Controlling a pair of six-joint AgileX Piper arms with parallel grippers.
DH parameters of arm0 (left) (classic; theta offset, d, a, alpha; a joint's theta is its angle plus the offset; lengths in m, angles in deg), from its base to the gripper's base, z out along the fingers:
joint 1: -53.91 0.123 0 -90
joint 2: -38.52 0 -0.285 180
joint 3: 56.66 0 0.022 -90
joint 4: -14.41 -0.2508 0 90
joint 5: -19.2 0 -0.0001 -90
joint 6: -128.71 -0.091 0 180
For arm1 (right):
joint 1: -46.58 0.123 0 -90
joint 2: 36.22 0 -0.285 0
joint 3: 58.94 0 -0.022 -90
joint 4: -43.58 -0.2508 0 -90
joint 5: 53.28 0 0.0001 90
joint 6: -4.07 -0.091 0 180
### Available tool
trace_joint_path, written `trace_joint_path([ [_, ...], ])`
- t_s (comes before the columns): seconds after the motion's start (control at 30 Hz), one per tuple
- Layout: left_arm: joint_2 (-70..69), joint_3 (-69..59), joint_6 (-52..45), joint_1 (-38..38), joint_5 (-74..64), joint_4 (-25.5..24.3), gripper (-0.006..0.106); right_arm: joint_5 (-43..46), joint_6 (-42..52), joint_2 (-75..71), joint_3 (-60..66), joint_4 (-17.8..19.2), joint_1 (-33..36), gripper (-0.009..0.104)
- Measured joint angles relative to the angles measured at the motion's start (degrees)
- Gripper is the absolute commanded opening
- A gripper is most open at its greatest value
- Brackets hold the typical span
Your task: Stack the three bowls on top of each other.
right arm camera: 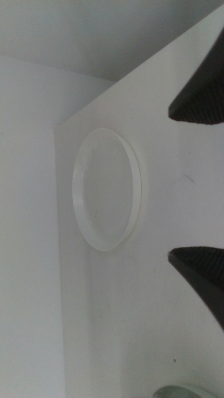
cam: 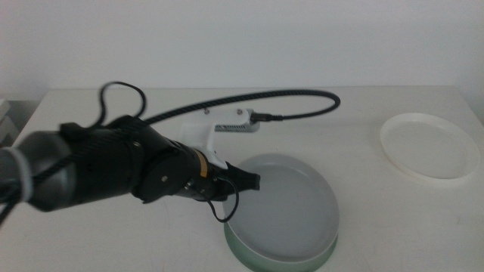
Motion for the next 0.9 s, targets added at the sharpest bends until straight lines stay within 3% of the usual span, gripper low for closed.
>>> trace_joint_path([
  [0.27, 4.56, -0.08, 0.45, -0.12, 2.0, 0.45, 0.003, 0.0, 0.0, 0.0, 0.0, 0.0, 0.0, 0.05],
  [0.33, 4.56, -0.08, 0.45, -0.12, 2.06, 0.51, 0.016, 0.0, 0.0, 0.0, 0.0, 0.0, 0.0, 0.05],
  [0.57, 2.94, -0.08, -1.62, -0.12, 0.6, 0.65, 0.106, 0.0, 0.0, 0.0, 0.0, 0.0, 0.0, 0.05],
  [0.77, -8.79, -0.08, -11.15, -0.12, -3.73, 0.6, 0.105, 0.0, 0.0, 0.0, 0.0, 0.0, 0.0, 0.05],
  [0.9, -20.77, -0.08, -24.41, -0.12, -9.64, 0.7, 0.105, 0.0, 0.0, 0.0, 0.0, 0.0, 0.0, 0.05],
])
